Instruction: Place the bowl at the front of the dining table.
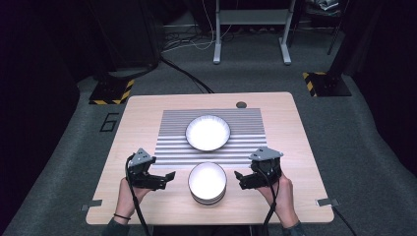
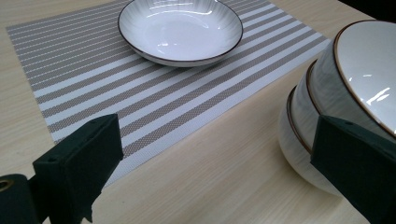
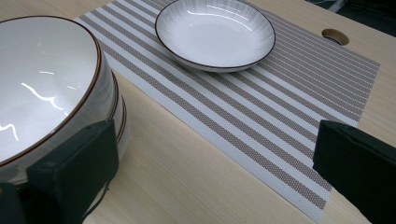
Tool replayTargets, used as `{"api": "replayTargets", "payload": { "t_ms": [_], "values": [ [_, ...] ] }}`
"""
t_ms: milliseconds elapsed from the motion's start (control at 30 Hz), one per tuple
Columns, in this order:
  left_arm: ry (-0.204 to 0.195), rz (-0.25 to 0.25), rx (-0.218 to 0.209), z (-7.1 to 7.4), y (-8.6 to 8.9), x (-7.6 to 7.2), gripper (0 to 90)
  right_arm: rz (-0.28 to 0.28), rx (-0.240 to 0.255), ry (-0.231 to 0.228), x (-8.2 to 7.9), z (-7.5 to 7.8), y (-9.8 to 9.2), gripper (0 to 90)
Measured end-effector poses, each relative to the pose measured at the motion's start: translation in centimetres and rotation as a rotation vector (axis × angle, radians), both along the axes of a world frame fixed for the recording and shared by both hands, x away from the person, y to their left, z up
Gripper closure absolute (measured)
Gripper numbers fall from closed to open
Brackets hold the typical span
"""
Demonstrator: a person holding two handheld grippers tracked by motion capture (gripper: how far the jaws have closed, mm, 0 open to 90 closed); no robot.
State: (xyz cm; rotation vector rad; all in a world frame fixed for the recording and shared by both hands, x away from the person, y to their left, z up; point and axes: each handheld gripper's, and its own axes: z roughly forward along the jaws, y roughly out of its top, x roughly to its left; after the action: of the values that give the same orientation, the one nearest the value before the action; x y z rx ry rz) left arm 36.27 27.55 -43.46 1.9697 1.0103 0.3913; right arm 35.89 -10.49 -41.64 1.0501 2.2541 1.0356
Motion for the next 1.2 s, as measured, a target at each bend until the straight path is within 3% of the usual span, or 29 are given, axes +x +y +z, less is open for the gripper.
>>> {"api": "replayTargets", "payload": {
  "t_ms": [133,600,767,1200],
  "values": [
    [-0.004,-0.015,0.001,0.6,-0.7,0.1,2.4,0.014,0.011,0.019,0.3,0.3,0.4,0.0],
    [-0.009,-0.049,-0.001,1.4,-1.8,0.4,3.2,0.047,-0.001,0.016,0.4,1.1,1.9,0.0],
    [-0.011,-0.082,0.015,1.8,-2.5,0.4,3.1,0.059,-0.007,0.015,0.5,1.4,2.5,0.0],
    [0.008,-0.124,0.021,1.8,-4.2,0.8,3.5,0.105,-0.034,0.048,1.0,1.0,4.5,0.0]
  ]
}}
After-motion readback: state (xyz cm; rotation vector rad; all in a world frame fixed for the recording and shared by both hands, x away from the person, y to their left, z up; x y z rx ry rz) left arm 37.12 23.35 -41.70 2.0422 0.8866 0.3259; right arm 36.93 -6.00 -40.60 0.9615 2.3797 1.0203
